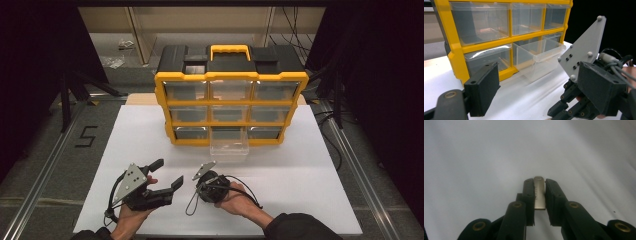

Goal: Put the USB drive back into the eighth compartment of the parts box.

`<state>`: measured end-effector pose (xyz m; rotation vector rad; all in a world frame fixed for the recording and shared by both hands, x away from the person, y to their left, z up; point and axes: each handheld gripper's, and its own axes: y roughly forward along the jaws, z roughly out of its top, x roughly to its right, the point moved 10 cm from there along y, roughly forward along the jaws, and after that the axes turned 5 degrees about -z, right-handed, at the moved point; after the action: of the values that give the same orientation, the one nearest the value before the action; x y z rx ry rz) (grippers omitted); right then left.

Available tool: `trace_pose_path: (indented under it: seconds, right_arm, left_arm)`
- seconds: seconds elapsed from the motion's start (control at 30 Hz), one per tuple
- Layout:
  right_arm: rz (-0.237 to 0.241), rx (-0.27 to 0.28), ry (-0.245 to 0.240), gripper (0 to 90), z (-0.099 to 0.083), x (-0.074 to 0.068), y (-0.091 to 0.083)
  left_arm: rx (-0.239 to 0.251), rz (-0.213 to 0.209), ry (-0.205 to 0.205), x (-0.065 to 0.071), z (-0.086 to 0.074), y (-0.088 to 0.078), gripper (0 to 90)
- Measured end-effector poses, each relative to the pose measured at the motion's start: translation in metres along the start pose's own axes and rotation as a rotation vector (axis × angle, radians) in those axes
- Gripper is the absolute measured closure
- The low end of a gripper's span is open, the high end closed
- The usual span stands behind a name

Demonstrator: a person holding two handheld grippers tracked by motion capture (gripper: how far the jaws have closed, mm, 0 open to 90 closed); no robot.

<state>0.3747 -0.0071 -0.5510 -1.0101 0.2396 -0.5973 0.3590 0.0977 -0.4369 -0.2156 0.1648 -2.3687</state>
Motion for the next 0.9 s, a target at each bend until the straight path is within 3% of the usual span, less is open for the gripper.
trace_pose_path:
  seconds: [0.2, 0.9]
  right_arm:
    - [0.006, 0.038, -0.006, 79.3, 0.007, 0.004, -0.008]
    - [0.004, 0.12, 0.038, 79.3, 0.024, 0.022, -0.036]
  left_arm:
    - [-0.001, -0.002, 0.003, 0.0, 0.0, 0.0, 17.5]
    - [-0.002, -0.001, 0.001, 0.0, 0.0, 0.0, 17.5]
